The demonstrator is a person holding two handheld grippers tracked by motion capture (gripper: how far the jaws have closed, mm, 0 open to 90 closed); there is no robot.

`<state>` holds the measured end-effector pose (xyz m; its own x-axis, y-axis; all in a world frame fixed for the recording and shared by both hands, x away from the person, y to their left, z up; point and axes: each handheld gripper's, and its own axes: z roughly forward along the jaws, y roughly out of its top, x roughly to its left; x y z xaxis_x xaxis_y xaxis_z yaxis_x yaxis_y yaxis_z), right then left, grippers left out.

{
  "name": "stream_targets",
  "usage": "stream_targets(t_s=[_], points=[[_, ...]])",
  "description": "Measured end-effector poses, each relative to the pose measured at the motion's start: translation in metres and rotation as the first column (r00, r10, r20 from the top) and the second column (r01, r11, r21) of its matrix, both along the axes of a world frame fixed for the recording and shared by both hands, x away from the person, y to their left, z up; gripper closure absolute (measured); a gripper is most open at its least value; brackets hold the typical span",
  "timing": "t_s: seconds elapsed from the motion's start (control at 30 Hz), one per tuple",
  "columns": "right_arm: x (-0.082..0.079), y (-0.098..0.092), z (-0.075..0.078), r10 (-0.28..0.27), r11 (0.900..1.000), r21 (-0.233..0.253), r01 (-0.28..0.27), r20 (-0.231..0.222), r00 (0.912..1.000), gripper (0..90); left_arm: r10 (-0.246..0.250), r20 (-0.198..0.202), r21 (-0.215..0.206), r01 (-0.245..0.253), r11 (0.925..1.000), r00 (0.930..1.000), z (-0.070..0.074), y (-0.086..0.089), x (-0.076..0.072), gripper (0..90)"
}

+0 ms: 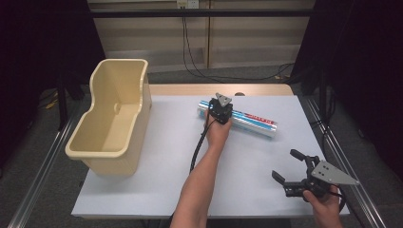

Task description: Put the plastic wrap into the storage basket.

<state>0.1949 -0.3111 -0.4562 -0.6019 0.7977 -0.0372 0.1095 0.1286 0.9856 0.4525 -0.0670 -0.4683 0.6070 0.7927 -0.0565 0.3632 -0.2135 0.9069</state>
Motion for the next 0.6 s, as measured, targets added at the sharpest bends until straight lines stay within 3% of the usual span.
stream_targets(t_s=[0.03, 0.07, 0.13, 0.23, 0.3, 0.37, 0.4, 0.5, 0.53, 0.6], points=[[0.0, 0.0, 0.0, 0.0, 1.0, 0.0, 0.0, 0.0, 1.0, 2.5, 0.0, 0.0, 0.0, 0.0, 1.0, 1.0, 0.0, 0.0, 0.0, 90.0], [-0.001, -0.001, 0.001, -0.003, 1.0, -0.004, 0.003, 0.005, 1.0, 2.5, -0.016, 0.012, 0.025, 0.016, 0.9996, 0.9998, 0.002, 0.001, -0.007, 90.0], [-0.002, -0.002, 0.001, -0.007, 1.0, -0.004, 0.007, 0.009, 0.9999, 2.4, -0.029, 0.02, 0.03, 0.028, 0.9992, 0.9994, 0.003, 0.006, -0.018, 90.0], [-0.002, -0.003, 0.0, -0.01, 1.0, 0.007, 0.01, 0.003, 0.9999, 2.5, -0.034, -0.003, 0.005, 0.034, 0.9994, 0.9994, 0.003, 0.016, -0.03, 90.0], [-0.002, -0.004, 0.0, -0.021, 1.0, 0.012, 0.022, -0.004, 0.9998, 2.2, -0.055, -0.035, 0.018, 0.056, 0.9983, 0.9979, 0.002, 0.029, -0.05, 90.0], [-0.002, -0.004, 0.0, -0.024, 0.999, 0.021, 0.024, -0.003, 0.9997, 2.2, -0.059, -0.043, 0.001, 0.059, 0.9983, 0.9973, -0.001, 0.034, -0.056, 90.0], [-0.002, -0.004, 0.001, -0.026, 0.999, 0.022, 0.026, 0.001, 0.9997, 2.2, -0.059, -0.051, -0.031, 0.057, 0.9979, 0.997, -0.002, 0.039, -0.062, 90.0], [-0.003, -0.004, 0.002, -0.026, 0.999, 0.019, 0.026, 0.009, 0.9996, 2.3, -0.071, -0.011, -0.061, 0.071, 0.9957, 0.9974, 0.003, 0.045, -0.071, 90.0], [-0.002, -0.004, 0.002, -0.026, 1.0, 0.018, 0.026, 0.006, 0.9996, 2.3, -0.067, 0.002, -0.092, 0.067, 0.9935, 0.9977, 0.007, 0.045, -0.07, 90.0], [-0.001, -0.004, 0.001, -0.028, 0.999, 0.016, 0.028, 0.002, 0.9996, 2.3, -0.055, 0.019, -0.099, 0.057, 0.9934, 0.9983, 0.008, 0.045, -0.066, 89.5]])
